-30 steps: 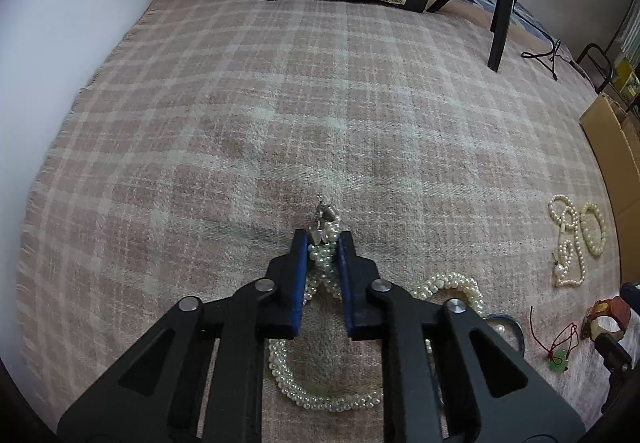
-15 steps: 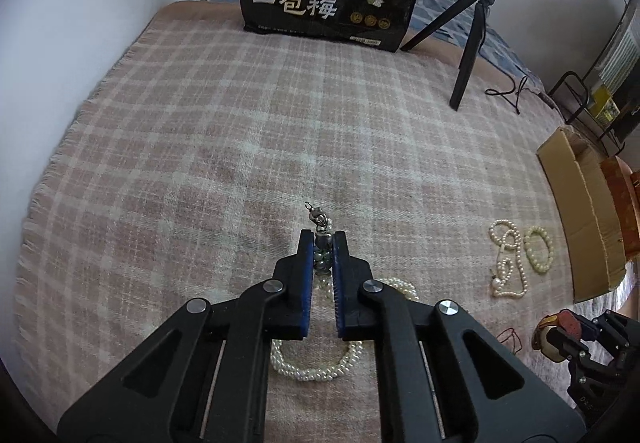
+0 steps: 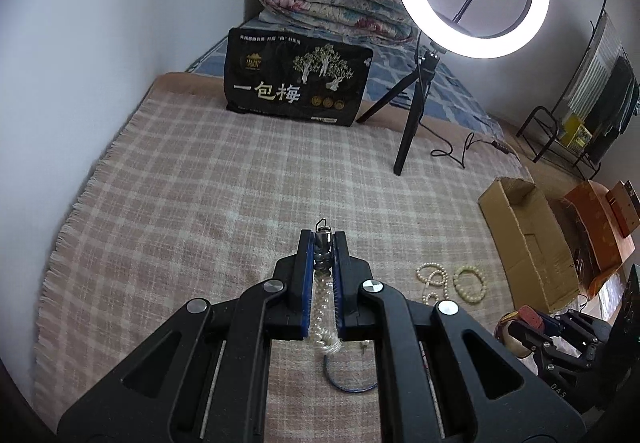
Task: Organize jewelry
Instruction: 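Carry both items over the cardboard box and open both tools to drop them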
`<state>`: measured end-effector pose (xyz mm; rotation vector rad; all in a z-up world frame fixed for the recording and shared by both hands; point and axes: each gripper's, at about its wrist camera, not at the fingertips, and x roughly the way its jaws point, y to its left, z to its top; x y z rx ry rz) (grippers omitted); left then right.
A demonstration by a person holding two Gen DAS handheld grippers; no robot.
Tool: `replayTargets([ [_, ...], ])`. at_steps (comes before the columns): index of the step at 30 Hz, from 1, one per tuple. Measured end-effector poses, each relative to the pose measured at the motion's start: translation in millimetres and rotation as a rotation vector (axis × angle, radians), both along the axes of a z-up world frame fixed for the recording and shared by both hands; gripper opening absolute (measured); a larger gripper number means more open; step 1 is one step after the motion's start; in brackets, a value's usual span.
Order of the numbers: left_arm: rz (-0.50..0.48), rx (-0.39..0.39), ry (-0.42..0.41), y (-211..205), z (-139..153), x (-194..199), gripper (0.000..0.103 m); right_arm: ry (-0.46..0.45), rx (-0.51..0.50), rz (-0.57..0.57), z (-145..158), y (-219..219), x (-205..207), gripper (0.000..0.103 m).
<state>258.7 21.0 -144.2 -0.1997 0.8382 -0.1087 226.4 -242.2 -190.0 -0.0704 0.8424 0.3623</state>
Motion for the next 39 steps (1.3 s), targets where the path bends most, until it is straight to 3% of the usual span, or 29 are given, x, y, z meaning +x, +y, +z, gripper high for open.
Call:
replayTargets([
  [13, -0.095, -0.001, -0.080, -49, 42, -2, 0.006, -0.077, 0.047, -0.043, 28, -28, -2, 0.019],
  [20, -0.176, -0.010, -0.120, -86, 66, 6, 0.006, -0.100, 0.073, -0.131, 38, -64, -1, 0.019],
  [30, -0.314, -0.009, -0.185, -160, 103, 23, 0.006, -0.137, 0.082, -0.295, 46, -119, 2, 0.019],
  [39, -0.417, -0.055, -0.181, -237, 118, 47, 0.006, -0.110, 0.096, -0.380, 45, -150, 4, 0.019],
])
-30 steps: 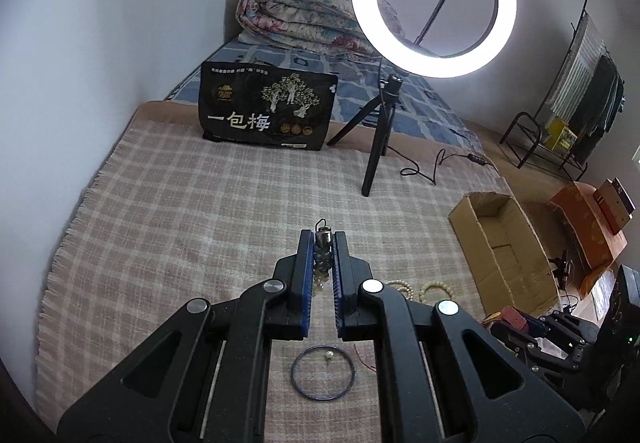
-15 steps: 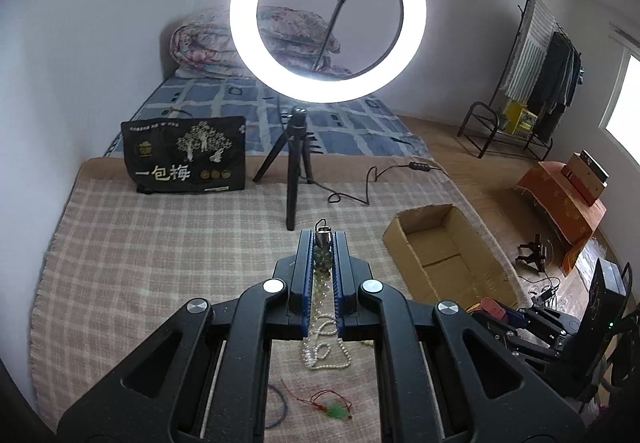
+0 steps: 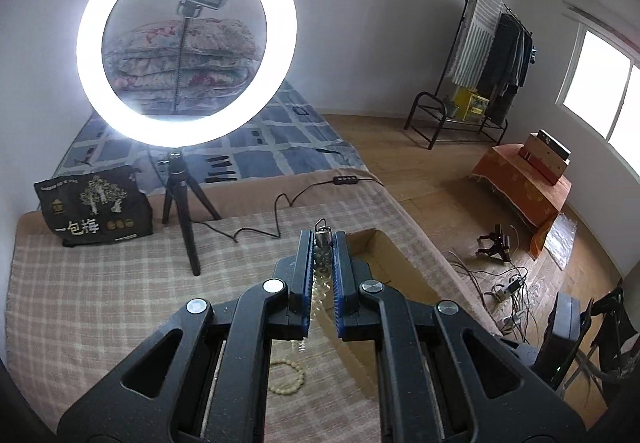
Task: Organize jewelry
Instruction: 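Carry both items over the cardboard box and open both tools to drop them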
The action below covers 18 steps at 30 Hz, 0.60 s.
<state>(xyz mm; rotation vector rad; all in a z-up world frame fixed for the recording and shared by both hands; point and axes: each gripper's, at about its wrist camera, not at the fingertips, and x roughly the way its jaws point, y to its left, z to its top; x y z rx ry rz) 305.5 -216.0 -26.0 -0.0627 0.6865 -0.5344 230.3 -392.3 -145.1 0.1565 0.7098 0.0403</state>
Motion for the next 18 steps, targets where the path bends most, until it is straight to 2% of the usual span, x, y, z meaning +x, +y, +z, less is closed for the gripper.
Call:
replayTargets([
  [6, -0.047, 0.011, 0.013, -54, -5, 20, 0.006, 0.036, 0.007, -0.025, -6, -8, 3, 0.019],
  [12, -0.052, 0.034, 0.082, -93, -31, 46, 0.006, 0.069, 0.006, -0.032, -13, -11, 4, 0.019],
  [18, -0.055, 0.055, 0.145, -114, -59, 63, 0.006, 0.085, 0.006, -0.012, -15, -6, 8, 0.019],
])
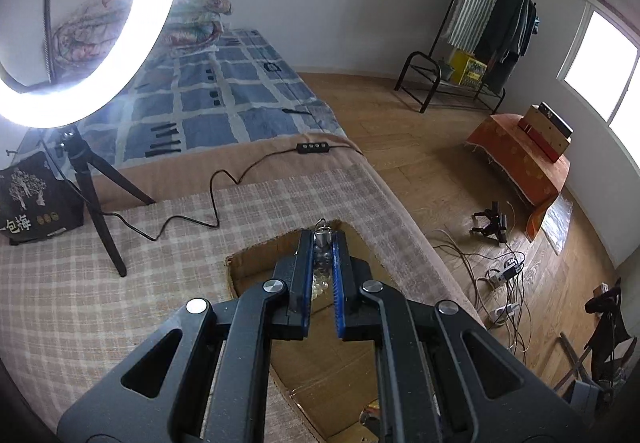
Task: Organize jewelry
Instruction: 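Carry both items over the cardboard box and open both tools to drop them, then move both tools back toward the remaining jewelry on the blanket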
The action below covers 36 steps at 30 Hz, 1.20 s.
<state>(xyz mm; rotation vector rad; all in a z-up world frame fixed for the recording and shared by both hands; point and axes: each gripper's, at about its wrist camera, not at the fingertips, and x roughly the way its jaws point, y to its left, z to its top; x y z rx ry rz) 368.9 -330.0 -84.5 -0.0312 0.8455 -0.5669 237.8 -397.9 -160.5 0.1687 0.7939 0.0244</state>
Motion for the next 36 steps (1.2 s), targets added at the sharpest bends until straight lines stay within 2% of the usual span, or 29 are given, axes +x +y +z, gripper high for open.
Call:
replayTargets([
  [5, -0.018, 0.025, 0.032, -10, -15, 4, 0.006, 0.033, -0.010, 0.007, -7, 2, 2, 0.019],
  [12, -0.041, 0.024, 0.031, -15, -17, 0, 0.007, 0.038, -0.013, 0.003, -5, 2, 2, 0.020],
  [13, -0.041, 0.029, 0.025, -16, -16, -1, 0.007, 0.038, -0.017, 0.005, -4, 3, 2, 0.022],
  [14, -0.049, 0.028, 0.024, -16, -14, -2, 0.007, 0.039, -0.022, 0.006, -4, 4, 2, 0.036],
  [15, -0.056, 0.029, 0.026, -17, -13, -3, 0.017, 0.040, -0.039, 0.001, -3, 7, 2, 0.054],
  [16, -0.062, 0.031, 0.024, -18, -11, -3, 0.041, 0.039, -0.054, -0.007, -3, 8, 2, 0.063],
  [17, -0.064, 0.030, 0.008, -17, -9, -6, 0.053, 0.038, -0.079, -0.024, -2, 10, 2, 0.075],
  [18, -0.060, 0.030, -0.012, -15, -6, -8, 0.067, 0.036, -0.107, -0.040, 0, 12, 1, 0.078],
  [20, -0.055, 0.038, -0.047, -11, -1, -13, 0.069, 0.034, -0.130, -0.048, 2, 13, 2, 0.078],
  [27, -0.042, 0.044, -0.054, 5, 9, -18, 0.069, 0.046, -0.156, -0.064, 5, 17, 2, 0.078],
  [36, 0.004, 0.046, -0.084, 54, 24, -32, 0.069, 0.022, -0.174, -0.061, 20, 28, -4, 0.078],
])
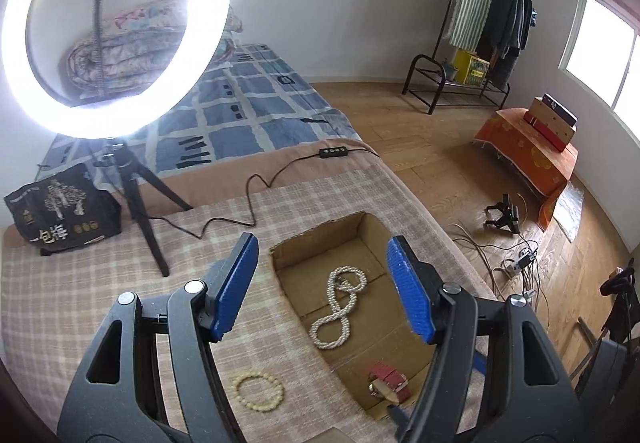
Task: Organize jewelry
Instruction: 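Move both tools back toward the remaining jewelry on the blanket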
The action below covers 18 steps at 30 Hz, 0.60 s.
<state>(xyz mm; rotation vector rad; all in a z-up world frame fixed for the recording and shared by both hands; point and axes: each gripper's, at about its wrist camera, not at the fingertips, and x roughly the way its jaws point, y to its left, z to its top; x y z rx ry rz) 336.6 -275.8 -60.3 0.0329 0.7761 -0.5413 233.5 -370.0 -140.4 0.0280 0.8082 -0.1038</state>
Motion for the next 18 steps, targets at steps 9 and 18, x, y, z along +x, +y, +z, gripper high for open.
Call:
replayTargets([
  [9, 0.084, 0.020, -0.047, 86, 12, -28, 0.069, -0.040, 0.059, 0.077, 7, 24, -1, 0.082],
  [18, 0.181, 0.038, -0.023, 176, -10, -65, 0.069, -0.116, -0.031, 0.291, 0, 75, -13, 0.082],
])
